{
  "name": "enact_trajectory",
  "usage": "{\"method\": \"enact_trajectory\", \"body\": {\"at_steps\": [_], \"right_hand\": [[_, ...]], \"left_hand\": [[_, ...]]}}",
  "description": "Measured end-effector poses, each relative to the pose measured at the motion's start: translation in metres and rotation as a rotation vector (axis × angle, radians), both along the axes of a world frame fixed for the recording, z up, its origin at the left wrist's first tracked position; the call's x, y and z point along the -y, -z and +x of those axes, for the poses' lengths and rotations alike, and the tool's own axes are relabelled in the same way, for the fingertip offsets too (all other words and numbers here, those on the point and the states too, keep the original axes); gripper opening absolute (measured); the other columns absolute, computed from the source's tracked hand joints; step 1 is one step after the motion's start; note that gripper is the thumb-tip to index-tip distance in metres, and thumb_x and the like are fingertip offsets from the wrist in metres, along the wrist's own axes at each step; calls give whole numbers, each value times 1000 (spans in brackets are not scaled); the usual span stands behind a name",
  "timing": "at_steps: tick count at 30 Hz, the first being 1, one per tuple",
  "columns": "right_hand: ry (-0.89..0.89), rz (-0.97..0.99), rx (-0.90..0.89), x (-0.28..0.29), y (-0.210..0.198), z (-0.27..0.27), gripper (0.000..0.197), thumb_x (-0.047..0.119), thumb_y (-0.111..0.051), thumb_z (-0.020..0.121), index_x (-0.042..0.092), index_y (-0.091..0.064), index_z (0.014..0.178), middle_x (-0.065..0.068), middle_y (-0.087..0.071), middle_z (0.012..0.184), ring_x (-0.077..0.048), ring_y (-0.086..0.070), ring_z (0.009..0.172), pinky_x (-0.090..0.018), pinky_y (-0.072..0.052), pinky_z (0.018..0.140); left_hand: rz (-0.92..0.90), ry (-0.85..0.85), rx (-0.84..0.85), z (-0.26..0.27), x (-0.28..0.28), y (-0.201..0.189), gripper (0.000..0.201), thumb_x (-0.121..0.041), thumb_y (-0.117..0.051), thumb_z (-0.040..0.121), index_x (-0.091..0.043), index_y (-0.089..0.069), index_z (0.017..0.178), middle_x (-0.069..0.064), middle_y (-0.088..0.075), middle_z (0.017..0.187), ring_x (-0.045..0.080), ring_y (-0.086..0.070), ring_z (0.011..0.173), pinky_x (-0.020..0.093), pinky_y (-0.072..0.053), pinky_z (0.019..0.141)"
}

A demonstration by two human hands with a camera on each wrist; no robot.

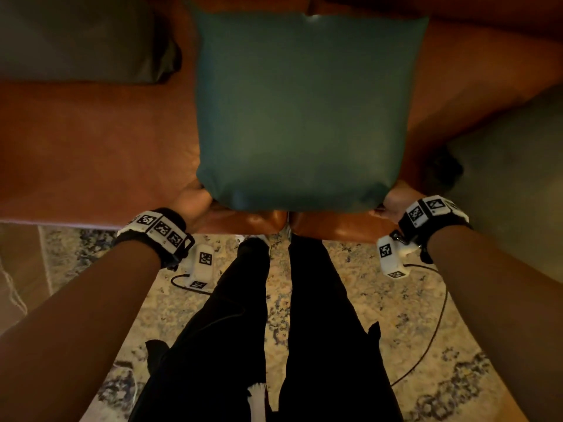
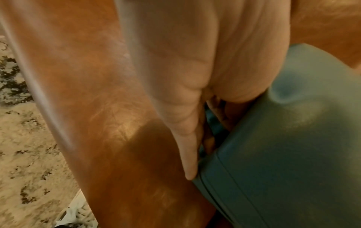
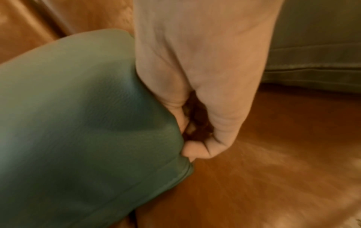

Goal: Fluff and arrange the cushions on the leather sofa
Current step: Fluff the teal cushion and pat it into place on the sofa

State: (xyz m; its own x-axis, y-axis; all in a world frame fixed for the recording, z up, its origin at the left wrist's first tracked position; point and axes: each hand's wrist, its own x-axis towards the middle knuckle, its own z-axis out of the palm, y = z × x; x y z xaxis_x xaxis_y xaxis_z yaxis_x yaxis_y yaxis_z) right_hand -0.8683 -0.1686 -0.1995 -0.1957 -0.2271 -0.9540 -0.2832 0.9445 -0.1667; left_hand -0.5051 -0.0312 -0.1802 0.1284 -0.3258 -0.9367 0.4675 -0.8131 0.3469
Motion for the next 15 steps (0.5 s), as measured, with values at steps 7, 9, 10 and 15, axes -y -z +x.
{"method": "enact_trajectory", "body": {"at_steps": [7,9,10,15], "right_hand": [[-180,-152,-123,-22,-4,-1,5,1,-62,100,4,-67,101,-11,-69,95,-27,-67,83,-44,-60,75],[-313,-129,-199,-19,0,-6,17,4,-64,98,-2,-68,114,-21,-71,111,-39,-70,99,-51,-60,90],[-366,-111,-246,-18,-1,-8,26,5,-64,98,-3,-66,122,-25,-69,121,-42,-68,111,-50,-58,97],[-547,-25,-393,-14,-3,-17,45,17,-86,85,-3,-69,121,-22,-70,124,-43,-64,118,-35,-44,83]], "left_hand": [[-25,144,1,5,-3,1,32,-6,-54,105,-27,-58,128,5,-70,127,29,-71,109,44,-61,84],[-35,146,33,5,-3,5,30,-7,-56,104,-24,-61,128,5,-72,125,27,-72,108,44,-60,87],[-37,158,64,6,-3,6,27,-8,-57,104,-22,-63,125,7,-72,123,24,-73,105,41,-61,87],[-71,668,537,16,5,4,21,-15,-49,102,-16,-62,85,5,-66,86,24,-59,84,35,-45,79]]}}
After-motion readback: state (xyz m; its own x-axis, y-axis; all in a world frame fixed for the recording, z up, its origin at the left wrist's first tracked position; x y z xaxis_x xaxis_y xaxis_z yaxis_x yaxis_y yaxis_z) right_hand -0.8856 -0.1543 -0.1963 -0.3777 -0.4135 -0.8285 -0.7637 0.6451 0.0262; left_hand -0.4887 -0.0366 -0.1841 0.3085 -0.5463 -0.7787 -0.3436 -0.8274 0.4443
